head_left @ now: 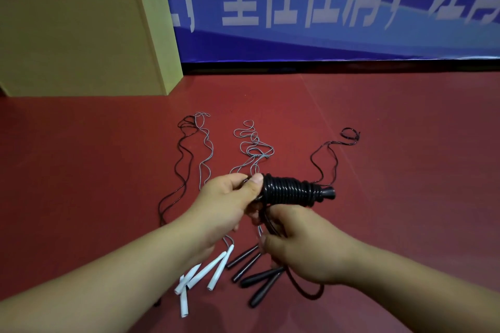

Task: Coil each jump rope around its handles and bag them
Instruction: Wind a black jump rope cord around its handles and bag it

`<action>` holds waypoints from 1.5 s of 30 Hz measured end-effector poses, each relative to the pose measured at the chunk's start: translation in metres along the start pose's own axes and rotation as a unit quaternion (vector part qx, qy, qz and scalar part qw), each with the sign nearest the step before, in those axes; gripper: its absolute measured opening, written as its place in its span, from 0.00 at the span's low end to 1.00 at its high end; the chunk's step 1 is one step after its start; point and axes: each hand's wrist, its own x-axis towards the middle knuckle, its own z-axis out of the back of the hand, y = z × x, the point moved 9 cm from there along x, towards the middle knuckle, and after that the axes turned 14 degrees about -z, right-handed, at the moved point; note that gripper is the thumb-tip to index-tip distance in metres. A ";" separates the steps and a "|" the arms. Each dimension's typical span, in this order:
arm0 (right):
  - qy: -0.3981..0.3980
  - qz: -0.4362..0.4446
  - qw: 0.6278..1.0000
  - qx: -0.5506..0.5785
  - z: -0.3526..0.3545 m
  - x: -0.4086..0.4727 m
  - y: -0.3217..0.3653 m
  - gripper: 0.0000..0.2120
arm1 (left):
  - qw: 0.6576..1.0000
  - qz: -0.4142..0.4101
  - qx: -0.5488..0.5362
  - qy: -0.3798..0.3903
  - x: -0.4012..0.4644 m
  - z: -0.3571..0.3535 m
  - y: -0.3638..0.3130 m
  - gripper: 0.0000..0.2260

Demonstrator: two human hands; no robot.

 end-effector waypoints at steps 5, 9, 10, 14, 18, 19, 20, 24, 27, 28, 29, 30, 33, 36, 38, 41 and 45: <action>0.039 -0.061 0.995 0.067 -0.005 0.001 -0.007 0.09 | 0.990 -0.068 0.122 -0.017 0.004 0.004 -0.012 0.16; 0.080 -0.090 0.987 0.106 -0.008 -0.005 -0.005 0.08 | 0.954 -0.110 0.278 -0.010 0.011 0.013 -0.011 0.16; 0.084 -0.096 0.986 0.108 -0.008 -0.006 -0.005 0.08 | 0.946 -0.110 0.304 -0.006 0.013 0.015 -0.009 0.16; 0.065 -0.109 0.990 0.055 -0.001 -0.003 -0.011 0.11 | 0.915 -0.114 0.386 0.031 0.014 0.012 -0.006 0.16; 0.069 -0.133 0.989 0.015 0.006 -0.004 -0.012 0.10 | 0.888 -0.125 0.438 0.059 0.017 0.008 -0.008 0.16; 0.070 -0.140 0.988 0.012 0.007 -0.004 -0.013 0.09 | 0.886 -0.126 0.441 0.062 0.017 0.008 -0.008 0.16; 0.068 -0.145 0.987 0.010 0.009 -0.004 -0.013 0.09 | 0.886 -0.128 0.441 0.065 0.019 0.009 -0.007 0.16; 0.036 -0.116 0.992 -0.025 0.017 -0.004 -0.009 0.07 | 0.889 -0.115 0.436 0.084 0.024 0.014 0.003 0.14; 0.013 -0.076 0.996 -0.047 0.023 -0.004 -0.005 0.07 | 0.882 -0.104 0.447 0.107 0.025 0.019 0.011 0.13; 0.012 -0.066 0.997 -0.048 0.023 -0.004 -0.003 0.08 | 0.879 -0.104 0.449 0.125 0.025 0.018 0.014 0.13; 0.013 -0.061 0.997 -0.043 0.024 -0.004 -0.003 0.08 | 0.874 -0.105 0.451 0.148 0.023 0.015 0.015 0.13; 0.019 -0.064 0.998 -0.021 0.024 -0.003 -0.005 0.07 | 0.869 -0.106 0.453 0.170 0.022 0.012 0.017 0.13; 0.041 -0.092 0.993 0.066 0.025 -0.001 -0.013 0.06 | 0.869 -0.109 0.430 0.219 0.017 0.004 0.019 0.12; 0.021 -0.110 0.988 0.108 0.035 0.003 -0.016 0.10 | 0.890 -0.096 0.361 0.262 0.012 0.003 0.026 0.11; -0.002 -0.130 0.976 0.172 0.043 0.006 -0.021 0.13 | 0.910 -0.086 0.292 0.283 0.008 0.001 0.026 0.11; 0.008 -0.171 0.945 0.278 0.045 0.008 -0.031 0.11 | 0.939 -0.077 0.180 0.283 0.004 -0.003 0.018 0.11; 0.074 -0.227 0.895 0.376 0.034 0.009 -0.039 0.05 | 0.953 -0.065 0.084 0.283 0.000 -0.007 0.008 0.11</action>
